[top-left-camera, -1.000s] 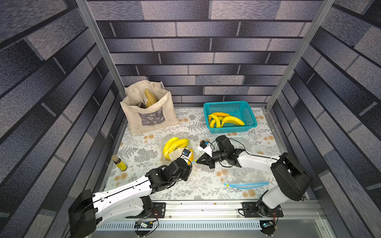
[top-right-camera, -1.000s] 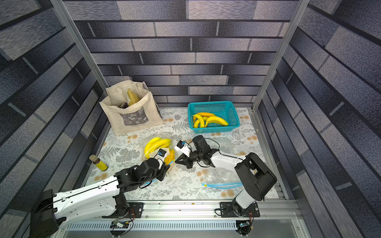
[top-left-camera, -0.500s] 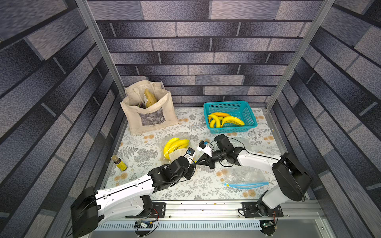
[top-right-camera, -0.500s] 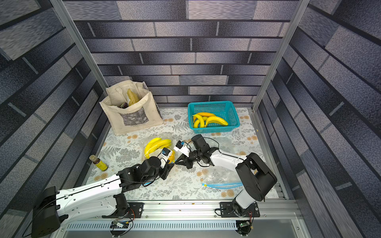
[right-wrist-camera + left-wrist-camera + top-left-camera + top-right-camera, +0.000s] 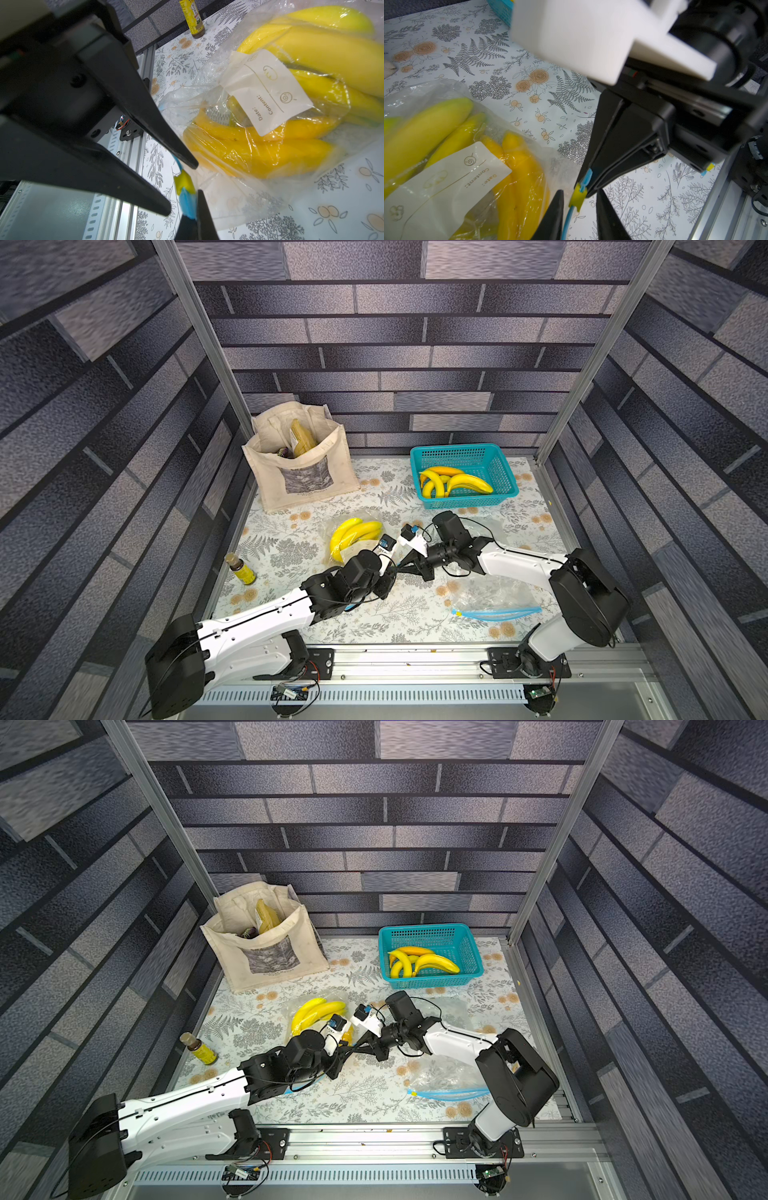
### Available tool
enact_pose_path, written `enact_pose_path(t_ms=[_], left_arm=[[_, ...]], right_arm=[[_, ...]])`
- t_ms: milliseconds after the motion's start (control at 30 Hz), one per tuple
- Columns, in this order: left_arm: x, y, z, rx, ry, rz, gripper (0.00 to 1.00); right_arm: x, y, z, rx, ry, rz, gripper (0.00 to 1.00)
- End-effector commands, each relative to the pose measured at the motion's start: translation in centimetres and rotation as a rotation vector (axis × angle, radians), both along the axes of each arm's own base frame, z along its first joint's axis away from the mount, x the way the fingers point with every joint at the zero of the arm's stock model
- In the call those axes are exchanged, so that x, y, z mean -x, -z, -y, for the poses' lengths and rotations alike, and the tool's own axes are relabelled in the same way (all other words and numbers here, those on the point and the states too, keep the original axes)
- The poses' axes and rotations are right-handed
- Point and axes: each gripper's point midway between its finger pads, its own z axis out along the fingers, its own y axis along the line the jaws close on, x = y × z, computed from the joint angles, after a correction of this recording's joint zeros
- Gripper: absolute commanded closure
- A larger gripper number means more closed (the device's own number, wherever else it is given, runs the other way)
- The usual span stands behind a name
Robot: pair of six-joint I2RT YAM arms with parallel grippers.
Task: Open the zip-top bag and take out the banana
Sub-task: Unzip the zipper on the zipper food storage bag.
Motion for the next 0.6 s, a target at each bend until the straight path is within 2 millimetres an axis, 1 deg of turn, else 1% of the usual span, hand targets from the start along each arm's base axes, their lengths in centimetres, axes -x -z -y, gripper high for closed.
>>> enact_pose_path(t_ms=[0,100,167,300,400,500,567], left_arm=[[-0.03,-0.74,0.36,0.018,0.025,0.014,0.74],[0.01,-0.53,0.44,0.014,0.033,0.002,0.82],[0.05,-0.34,0.56,0.01,0.039,-0.006,0.85],[-0.1,-0.16,0.64,0.003,0.038,-0.008,0.85],[-0.14,0.03,0.62,-0.003,0.035,-0.012,0.82],[-0.2,0.11,0.53,-0.005,0.03,-0.013,0.82],[-0.25,0.03,0.38,-0.004,0.023,-0.009,0.84]], right_arm=[[0.49,-1.83,-0.49,-0.036,-0.037,0.013,1.0],[0.55,-2.04,-0.53,-0.04,-0.042,0.011,1.0],[0.61,-2.11,-0.51,-0.04,-0.045,0.01,1.0],[0.68,-2.07,-0.44,-0.035,-0.046,0.009,1.0],[0.68,-2.17,-0.47,-0.037,-0.047,0.009,1.0],[0.66,-2.3,-0.56,-0.041,-0.051,0.005,1.0],[0.64,-2.24,-0.59,-0.039,-0.051,0.002,1.0]])
